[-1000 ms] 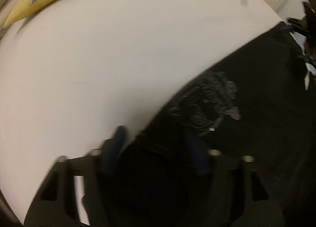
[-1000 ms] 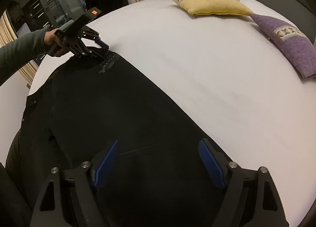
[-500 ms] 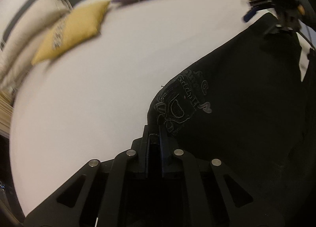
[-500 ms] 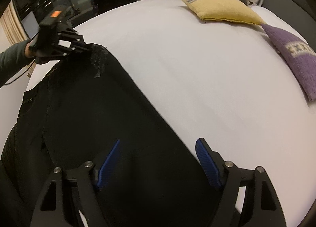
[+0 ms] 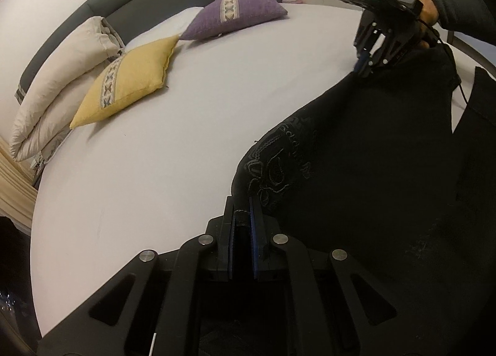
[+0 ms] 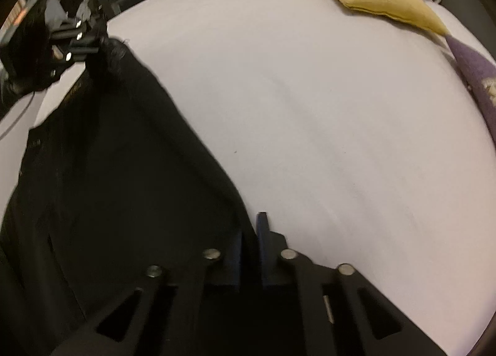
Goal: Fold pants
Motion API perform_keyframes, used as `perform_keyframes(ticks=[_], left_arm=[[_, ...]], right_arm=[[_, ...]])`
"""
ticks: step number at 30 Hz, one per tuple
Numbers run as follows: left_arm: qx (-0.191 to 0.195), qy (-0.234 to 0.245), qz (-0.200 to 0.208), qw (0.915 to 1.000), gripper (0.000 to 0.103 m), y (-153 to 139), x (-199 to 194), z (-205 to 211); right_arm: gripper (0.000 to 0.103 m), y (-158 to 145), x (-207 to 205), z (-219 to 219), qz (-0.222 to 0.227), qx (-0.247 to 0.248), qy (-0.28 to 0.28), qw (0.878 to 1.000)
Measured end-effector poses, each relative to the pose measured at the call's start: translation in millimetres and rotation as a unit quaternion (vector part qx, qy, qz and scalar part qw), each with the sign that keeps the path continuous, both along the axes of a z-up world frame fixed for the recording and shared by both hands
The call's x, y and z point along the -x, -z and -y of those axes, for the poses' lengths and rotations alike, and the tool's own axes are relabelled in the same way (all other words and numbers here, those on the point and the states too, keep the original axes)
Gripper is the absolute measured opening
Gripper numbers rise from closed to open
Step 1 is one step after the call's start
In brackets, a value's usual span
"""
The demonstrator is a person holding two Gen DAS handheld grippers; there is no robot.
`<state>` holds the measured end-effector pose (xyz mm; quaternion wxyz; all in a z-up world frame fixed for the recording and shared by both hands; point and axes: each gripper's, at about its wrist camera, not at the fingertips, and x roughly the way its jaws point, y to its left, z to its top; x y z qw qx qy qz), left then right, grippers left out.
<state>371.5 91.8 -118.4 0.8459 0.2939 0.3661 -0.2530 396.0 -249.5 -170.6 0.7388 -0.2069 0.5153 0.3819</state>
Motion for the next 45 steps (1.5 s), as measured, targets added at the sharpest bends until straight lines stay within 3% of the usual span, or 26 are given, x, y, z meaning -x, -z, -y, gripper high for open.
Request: perform_keyframes(ticks=[6, 9, 13, 16, 22, 25, 30, 39, 45], left_arm=[[0.022, -0.006, 0.028, 0.9993, 0.006, -36, 38, -9], [0.033, 0.001, 0.040, 0.9987, 0.006, -56, 69, -12], [0.049, 0.010, 0.035, 0.9981, 0.006, -67, 131, -22], [0.037, 0.026, 0.018, 0.9988, 0.006, -52, 191, -26], [0.035, 0.010, -0.027, 0.9989, 0.006, 0, 278, -38], [0.032, 0.010, -0.036, 0.9988, 0.006, 18, 306, -37], [0.035, 0.003, -0.034, 0.9988, 0.006, 30, 343, -45], [0.030, 0.012, -0.045, 0.9985, 0.006, 29, 345, -61], [0.004, 0.022, -0.050, 0.9985, 0.006, 36, 352, -60]], right_arm=[[0.005, -64, 45, 7, 0.099, -0.008, 0.022, 0.995], [0.005, -91, 96, -2, 0.158, 0.027, 0.010, 0.987], [0.005, -98, 180, -21, 0.202, 0.060, 0.000, 0.978], [0.004, -83, 244, -41, 0.221, 0.095, -0.007, 0.971], [0.004, -29, 316, -56, 0.193, 0.123, 0.007, 0.973], [0.004, -10, 341, -67, 0.201, 0.160, -0.003, 0.966], [0.004, -14, 360, -75, 0.202, 0.169, 0.002, 0.965], [0.004, -24, 398, -101, 0.192, 0.197, -0.002, 0.961], [0.004, -2, 412, -112, 0.176, 0.207, -0.008, 0.962]])
